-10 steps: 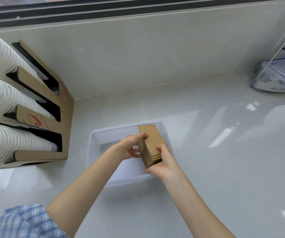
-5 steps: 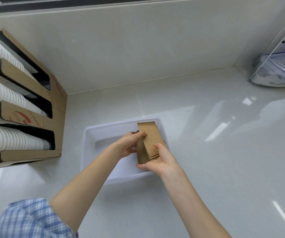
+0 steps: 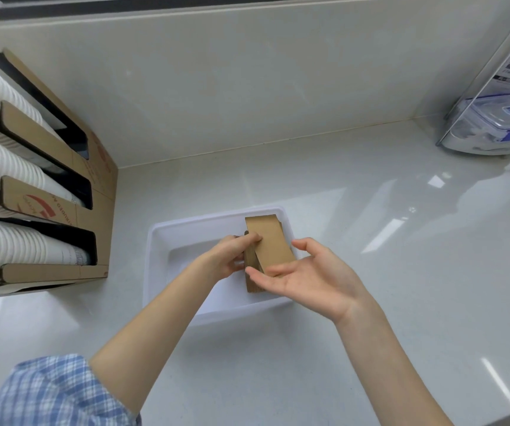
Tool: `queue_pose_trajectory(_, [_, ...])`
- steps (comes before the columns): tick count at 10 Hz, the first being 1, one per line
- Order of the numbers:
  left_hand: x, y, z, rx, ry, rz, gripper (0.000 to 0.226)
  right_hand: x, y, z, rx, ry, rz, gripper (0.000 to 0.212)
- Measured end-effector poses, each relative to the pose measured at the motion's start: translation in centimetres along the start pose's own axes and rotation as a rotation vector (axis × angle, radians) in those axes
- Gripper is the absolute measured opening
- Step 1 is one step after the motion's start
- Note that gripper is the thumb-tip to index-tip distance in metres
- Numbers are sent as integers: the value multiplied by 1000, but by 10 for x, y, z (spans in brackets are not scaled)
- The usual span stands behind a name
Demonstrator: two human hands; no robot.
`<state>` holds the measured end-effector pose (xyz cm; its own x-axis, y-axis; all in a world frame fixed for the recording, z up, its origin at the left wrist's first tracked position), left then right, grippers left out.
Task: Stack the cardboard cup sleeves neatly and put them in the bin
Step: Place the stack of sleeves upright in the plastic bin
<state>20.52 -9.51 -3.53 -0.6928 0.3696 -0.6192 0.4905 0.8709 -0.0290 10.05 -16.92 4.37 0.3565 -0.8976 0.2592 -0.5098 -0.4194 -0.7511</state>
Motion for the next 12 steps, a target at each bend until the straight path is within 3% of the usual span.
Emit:
queue_pose_trajectory(1, [2, -1, -2, -20, 6, -19, 13, 24, 7, -5, -106, 251, -308, 29])
queue_pose_trajectory(2, [4, -2, -5, -32, 32, -18, 12, 44, 20, -6, -316, 474, -752, 30])
queue_pose_trajectory(3, [7, -4, -11, -33, 30, -67, 12, 48, 38, 4, -442, 537, -1155, 40])
queue_pose_trajectory(4, [8, -5, -10, -32, 13, -85, 15, 41, 49, 17, -439, 506, -1198, 40])
queue_pose_trajectory(7, [11, -15, -7, 32, -42, -30, 57, 42, 54, 30, -390, 552, -1246, 40])
queue_pose_trajectory(10, [6, -9, -8, -17, -45, 92, 65, 47, 55, 33, -394, 549, -1356, 40])
queue_pose_trajectory(12, [-11, 13, -29, -150, -207, 319, 57, 45, 38, 31, -421, 541, -1604, 52])
Point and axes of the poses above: each hand's wrist, its own z-axis towards the middle knuckle, its own y-axis out of the back of the hand, x = y × z, the point moved 6 cm from there along z, towards the middle knuckle, and after that the axes turned 5 degrees about y, right-handed, at the moved point
